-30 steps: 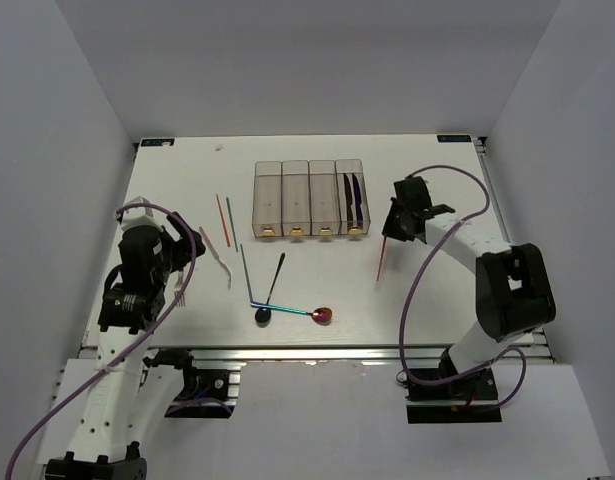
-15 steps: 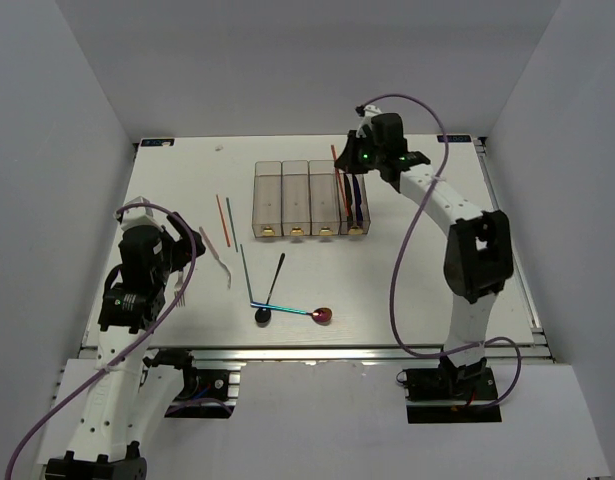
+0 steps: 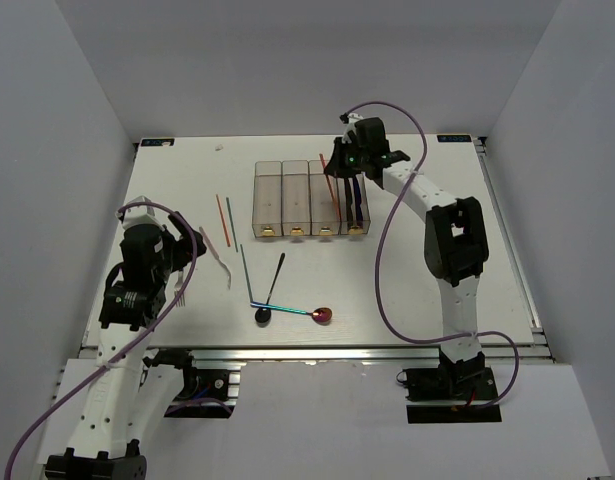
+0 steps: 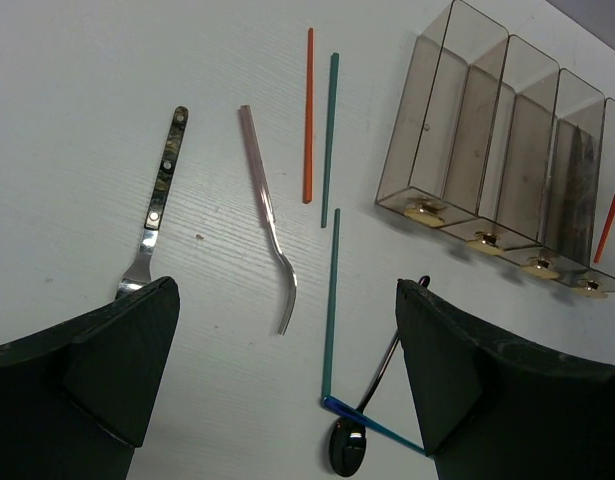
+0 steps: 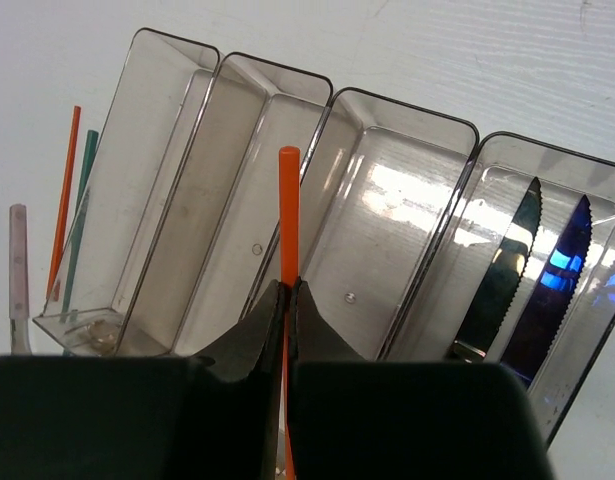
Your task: Sort the eating utensils into containers
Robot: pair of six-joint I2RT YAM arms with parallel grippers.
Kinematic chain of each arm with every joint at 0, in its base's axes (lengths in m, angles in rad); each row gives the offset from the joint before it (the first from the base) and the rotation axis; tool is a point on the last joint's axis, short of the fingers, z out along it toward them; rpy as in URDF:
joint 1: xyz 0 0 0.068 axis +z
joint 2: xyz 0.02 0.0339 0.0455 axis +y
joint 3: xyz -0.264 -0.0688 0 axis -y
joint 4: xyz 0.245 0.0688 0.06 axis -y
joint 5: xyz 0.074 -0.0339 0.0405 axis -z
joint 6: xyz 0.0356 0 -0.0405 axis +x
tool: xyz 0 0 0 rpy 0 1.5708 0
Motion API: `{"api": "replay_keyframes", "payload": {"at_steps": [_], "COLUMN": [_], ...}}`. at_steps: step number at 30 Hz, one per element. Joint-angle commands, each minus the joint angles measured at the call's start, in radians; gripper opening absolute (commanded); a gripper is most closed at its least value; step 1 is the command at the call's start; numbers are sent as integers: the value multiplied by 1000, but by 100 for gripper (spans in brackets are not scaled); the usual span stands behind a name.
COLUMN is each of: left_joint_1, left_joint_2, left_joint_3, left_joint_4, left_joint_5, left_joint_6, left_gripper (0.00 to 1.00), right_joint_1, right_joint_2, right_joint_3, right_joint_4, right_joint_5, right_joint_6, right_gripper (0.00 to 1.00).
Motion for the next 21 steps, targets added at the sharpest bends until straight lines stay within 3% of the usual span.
{"api": "replay_keyframes", "payload": {"at_steps": [1, 8, 10, 11, 12, 17, 21], "left_joint_1": [4, 5, 5, 5, 4, 4, 4], "left_joint_2": [-5, -15, -18, -16, -15, -18, 57], "left_joint_3": [-5, -5, -7, -7, -4, 4, 48], "left_joint_4": [11, 11, 11, 12, 11, 16, -18], "left_joint_5": [14, 16, 16, 16, 16, 28, 22], "left_joint_6": [6, 6, 6, 6, 6, 9, -24], "left_gripper": [98, 98, 98, 98, 98, 98, 98], "right_joint_1": [17, 25, 25, 25, 25, 26, 26], "right_joint_2": [-3, 49, 53, 49, 35, -46, -157], "right_joint_3": [36, 49, 39, 24, 19, 21, 79], "right_joint_4": [43, 36, 45, 54, 63, 50, -73], "right_joint_5": [-2, 63, 63, 49, 42, 26, 92], "right_joint_6": [32, 32, 41, 46, 51, 68, 61], "right_gripper": [0, 1, 18, 34, 38, 50, 51]}}
